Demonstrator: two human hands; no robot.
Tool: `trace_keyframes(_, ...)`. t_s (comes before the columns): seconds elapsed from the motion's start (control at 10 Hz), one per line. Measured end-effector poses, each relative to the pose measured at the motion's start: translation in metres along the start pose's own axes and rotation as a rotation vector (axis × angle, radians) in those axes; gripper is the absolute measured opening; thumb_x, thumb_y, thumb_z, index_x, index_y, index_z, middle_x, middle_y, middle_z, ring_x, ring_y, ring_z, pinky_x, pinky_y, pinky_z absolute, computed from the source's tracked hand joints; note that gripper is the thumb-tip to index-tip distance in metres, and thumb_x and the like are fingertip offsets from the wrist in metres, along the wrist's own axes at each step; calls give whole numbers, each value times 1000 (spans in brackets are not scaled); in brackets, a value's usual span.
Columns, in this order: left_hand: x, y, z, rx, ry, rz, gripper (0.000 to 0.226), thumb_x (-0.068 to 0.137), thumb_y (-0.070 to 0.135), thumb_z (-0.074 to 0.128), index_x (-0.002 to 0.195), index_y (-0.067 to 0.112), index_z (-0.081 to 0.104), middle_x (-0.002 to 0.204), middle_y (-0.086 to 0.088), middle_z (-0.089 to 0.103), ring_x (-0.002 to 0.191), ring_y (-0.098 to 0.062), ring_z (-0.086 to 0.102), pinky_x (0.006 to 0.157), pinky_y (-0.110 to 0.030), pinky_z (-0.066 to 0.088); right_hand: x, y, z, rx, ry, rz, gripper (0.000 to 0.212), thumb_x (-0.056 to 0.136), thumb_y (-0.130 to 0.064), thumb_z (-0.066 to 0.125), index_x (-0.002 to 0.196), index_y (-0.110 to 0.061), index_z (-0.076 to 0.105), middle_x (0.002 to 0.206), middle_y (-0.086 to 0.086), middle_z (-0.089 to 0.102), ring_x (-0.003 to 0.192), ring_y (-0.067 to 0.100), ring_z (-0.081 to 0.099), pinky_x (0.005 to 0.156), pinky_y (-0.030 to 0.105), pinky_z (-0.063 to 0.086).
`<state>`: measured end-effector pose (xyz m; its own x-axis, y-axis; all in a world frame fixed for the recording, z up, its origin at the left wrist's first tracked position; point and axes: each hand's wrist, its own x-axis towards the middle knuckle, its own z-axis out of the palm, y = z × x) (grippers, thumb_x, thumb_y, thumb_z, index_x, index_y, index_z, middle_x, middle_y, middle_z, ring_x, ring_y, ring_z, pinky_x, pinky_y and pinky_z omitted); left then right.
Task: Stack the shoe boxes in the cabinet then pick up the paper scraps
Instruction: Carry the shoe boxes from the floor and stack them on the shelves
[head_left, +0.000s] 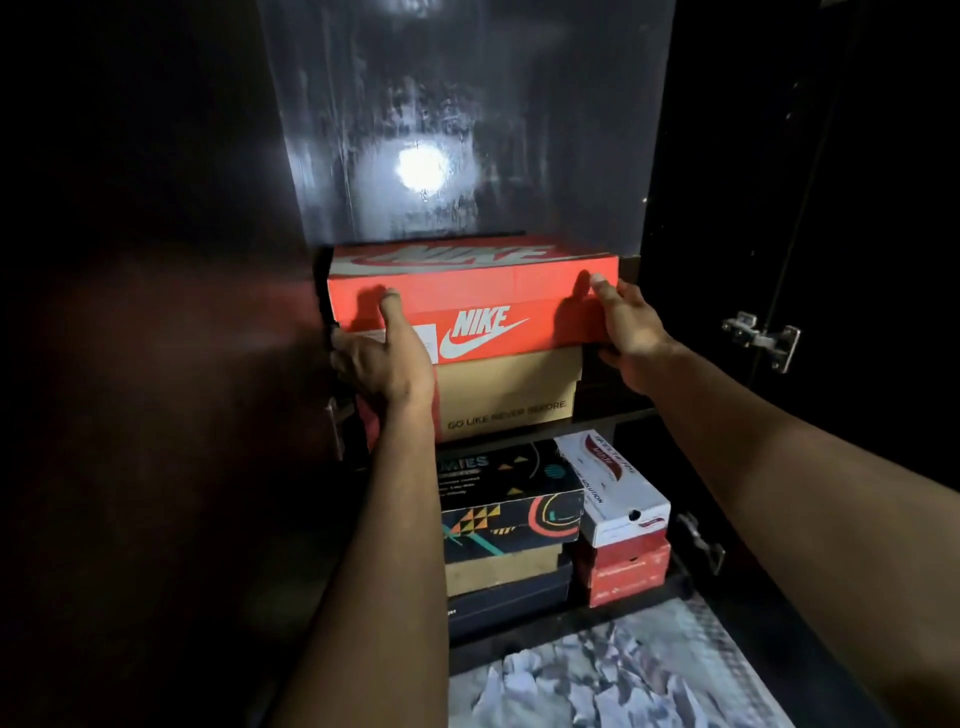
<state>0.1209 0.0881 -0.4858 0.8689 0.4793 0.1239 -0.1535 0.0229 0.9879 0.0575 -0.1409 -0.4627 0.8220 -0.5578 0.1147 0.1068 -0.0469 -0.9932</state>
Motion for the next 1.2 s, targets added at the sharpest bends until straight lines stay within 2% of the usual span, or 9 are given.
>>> trace_keyframes(0.2, -43, 4, -7, -75, 125, 35, 82, 92, 48, 61, 156, 6, 30, 154, -22, 39, 146, -34, 34, 115, -33, 28, -1, 5, -5, -35, -8, -56, 58, 103, -48, 54, 156, -28, 38, 130, -4, 60, 111, 11, 59, 111, 43, 40)
trace_keyframes(0.3, -66, -7, -12, -115, 124, 97, 89, 86, 43, 62, 159, 6, 26, 158, -21, 32, 148, -33, 31, 117, -33, 28, -13, 8, -14, -41, 25, -78, 66, 104, -42, 56, 161, -19, 31, 155, 8, 49, 141, 24, 49, 116, 36, 40)
trace_keyframes(0.4, -92, -26, -18, -148, 176, 197, 76, 77, 46, 56, 144, 9, 50, 140, -20, 47, 135, -36, 43, 113, -38, 34, -42, 17, -37, -9, 66, -124, 50, 106, -23, 57, 151, -6, 44, 145, 11, 57, 132, 21, 54, 91, 11, 44)
trace_keyframes(0.5, -130, -46, -10, -183, 37, 255, 59, 77, 41, 53, 125, 9, 61, 121, -9, 55, 113, -28, 57, 102, -39, 45, -74, 39, -69, -69, 63, -155, 35, 100, -23, 65, 134, -12, 61, 129, 9, 69, 114, 15, 63, 106, 26, 46)
trace_keyframes(0.6, -183, -68, 11, -210, -271, 272, 43, 78, 33, 54, 111, 9, 64, 114, -19, 65, 93, -13, 62, 82, -13, 47, -112, 67, -110, -134, 56, -148, 22, 90, -31, 67, 111, -25, 70, 105, -2, 74, 101, 13, 68, 101, 35, 52)
trace_keyframes(0.8, -313, -118, 44, -110, -742, 159, 16, 87, 13, 62, 101, 18, 67, 101, -6, 71, 78, 4, 62, 76, -13, 48, -204, 122, -212, -390, 73, -76, 11, 97, -15, 68, 103, -22, 74, 93, -9, 76, 84, -6, 67, 83, 15, 52)
trace_keyframes(1.0, -445, -176, 48, 25, -1149, 31, 20, 78, 26, 58, 94, 25, 69, 85, -4, 73, 79, -19, 70, 75, -31, 53, -315, 189, -336, -501, 251, 150, 11, 96, -10, 64, 91, -6, 73, 94, 9, 77, 82, 2, 64, 78, 20, 50)
trace_keyframes(1.1, -509, -212, 36, 163, -1343, 19, 13, 79, 26, 60, 88, 26, 69, 79, 2, 72, 77, -22, 70, 73, -30, 53, -382, 233, -392, -493, 415, 289, 11, 94, -12, 67, 88, -10, 75, 91, 3, 79, 82, 2, 67, 83, 24, 53)
trace_keyframes(1.2, -571, -249, 23, 294, -1547, -26, 11, 90, 11, 64, 92, 20, 70, 84, 2, 72, 85, -23, 70, 69, -14, 49, -454, 276, -441, -495, 688, 423, 16, 93, -9, 68, 83, -21, 73, 93, -1, 79, 83, 7, 70, 78, 21, 54)
